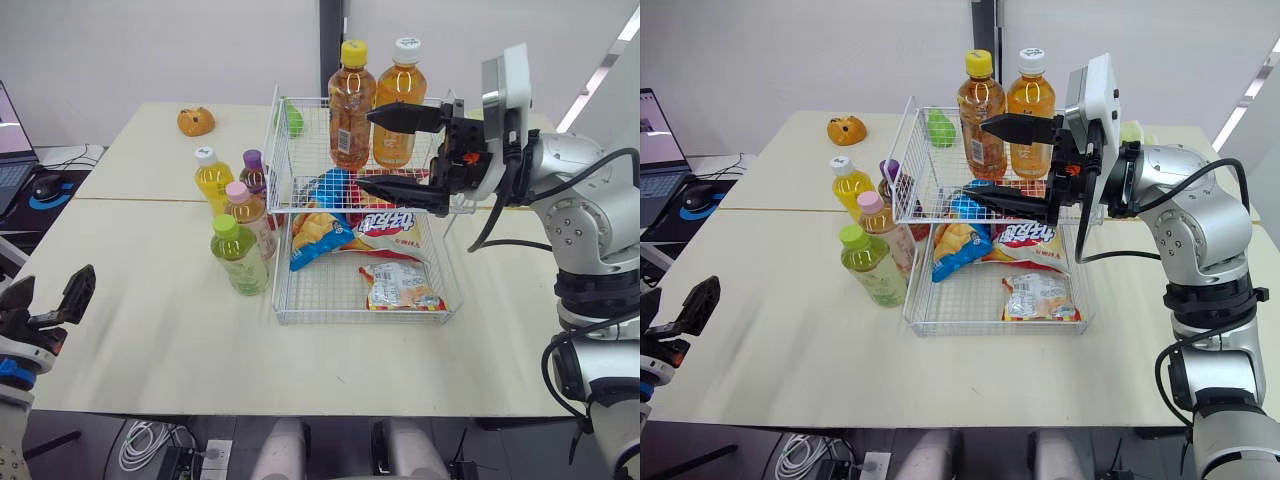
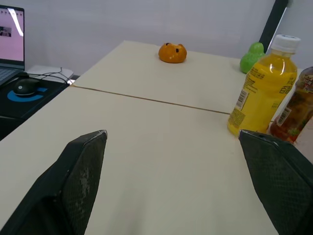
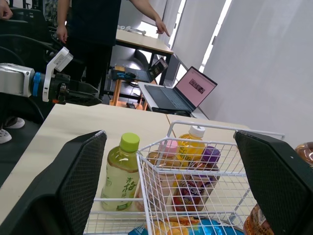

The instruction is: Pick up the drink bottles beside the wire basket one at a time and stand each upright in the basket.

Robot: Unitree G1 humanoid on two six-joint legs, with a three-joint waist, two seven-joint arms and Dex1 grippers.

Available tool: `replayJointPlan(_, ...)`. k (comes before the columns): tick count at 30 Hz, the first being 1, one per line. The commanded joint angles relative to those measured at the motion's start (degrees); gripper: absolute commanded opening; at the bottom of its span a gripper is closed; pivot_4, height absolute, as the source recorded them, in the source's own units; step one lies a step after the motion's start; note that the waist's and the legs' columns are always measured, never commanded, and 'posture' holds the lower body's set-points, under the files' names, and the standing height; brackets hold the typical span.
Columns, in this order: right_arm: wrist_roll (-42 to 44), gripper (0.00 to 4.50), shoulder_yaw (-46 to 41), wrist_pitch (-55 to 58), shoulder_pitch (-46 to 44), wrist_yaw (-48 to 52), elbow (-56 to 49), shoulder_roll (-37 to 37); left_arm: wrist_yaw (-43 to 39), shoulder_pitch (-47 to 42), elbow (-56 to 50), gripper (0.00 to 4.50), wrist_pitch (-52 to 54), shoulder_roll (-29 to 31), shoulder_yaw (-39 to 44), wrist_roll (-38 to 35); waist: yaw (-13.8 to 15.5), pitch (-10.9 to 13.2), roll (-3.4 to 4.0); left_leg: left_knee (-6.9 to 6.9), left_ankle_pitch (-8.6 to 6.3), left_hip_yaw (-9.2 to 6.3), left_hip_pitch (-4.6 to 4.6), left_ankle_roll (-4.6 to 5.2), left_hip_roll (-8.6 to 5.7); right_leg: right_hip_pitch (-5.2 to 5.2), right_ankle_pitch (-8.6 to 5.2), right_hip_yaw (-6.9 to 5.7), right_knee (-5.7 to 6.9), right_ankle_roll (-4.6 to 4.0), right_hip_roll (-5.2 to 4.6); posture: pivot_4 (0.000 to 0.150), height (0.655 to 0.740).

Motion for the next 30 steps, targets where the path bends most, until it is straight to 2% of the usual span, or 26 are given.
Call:
replayJointPlan(1,-0.11,4.5,-1.55,-1.01,-0.88,-0.46,-0.97,-0.48,1.33,-0.71,-2.43,4.46,-1.41,1.84,-1.15,-1.82,0.0,0.0,0.0,0.0,0.0,0.01,0.0,0.0,0.0,0.0,0.0,0.01,0.0,0.0,0.0,0.15,0.74)
replayJointPlan(8,-0.23,4.5,-1.93,-0.94,-0.69,-1.48,-1.55,-0.58,5.76,-9.99,-1.81,4.46,1.98,7.63,-8.08,-3.71,0.15,0.0,0.0,0.0,0.0,-0.03,-0.01,0.0,-0.02,0.01,0.0,-0.04,0.0,0.0,0.0,0.15,0.74)
replayJointPlan(14,-0.21,4.5,-1.97,-0.68,-0.42,-2.55,-2.28,-0.57,6.33,-21.47,6.06,4.46,2.99,13.33,-18.84,0.36,-0.09,0.01,0.01,-0.04,0.0,0.01,-0.01,0.0,-0.09,0.0,0.0,-0.02,-0.01,0.01,0.05,0.15,0.74)
replayJointPlan(22,0.45,4.5,-2.48,0.65,0.28,-4.59,-4.75,-1.49,3.59,-36.09,25.93,4.46,-6.49,13.11,-30.45,9.79,-0.28,0.02,0.01,-0.13,0.0,0.01,-0.01,0.0,-0.12,-0.05,0.02,-0.01,-0.01,-0.02,0.19,0.15,0.74)
replayJointPlan(30,0.89,4.5,-3.07,1.76,0.78,-6.01,-6.11,-2.46,-0.13,-45.55,39.88,4.46,-15.78,11.32,-35.56,14.38,-0.41,0.02,0.01,-0.22,0.0,0.0,-0.02,0.0,-0.11,-0.07,0.02,0.02,-0.03,-0.02,0.18,0.15,0.74)
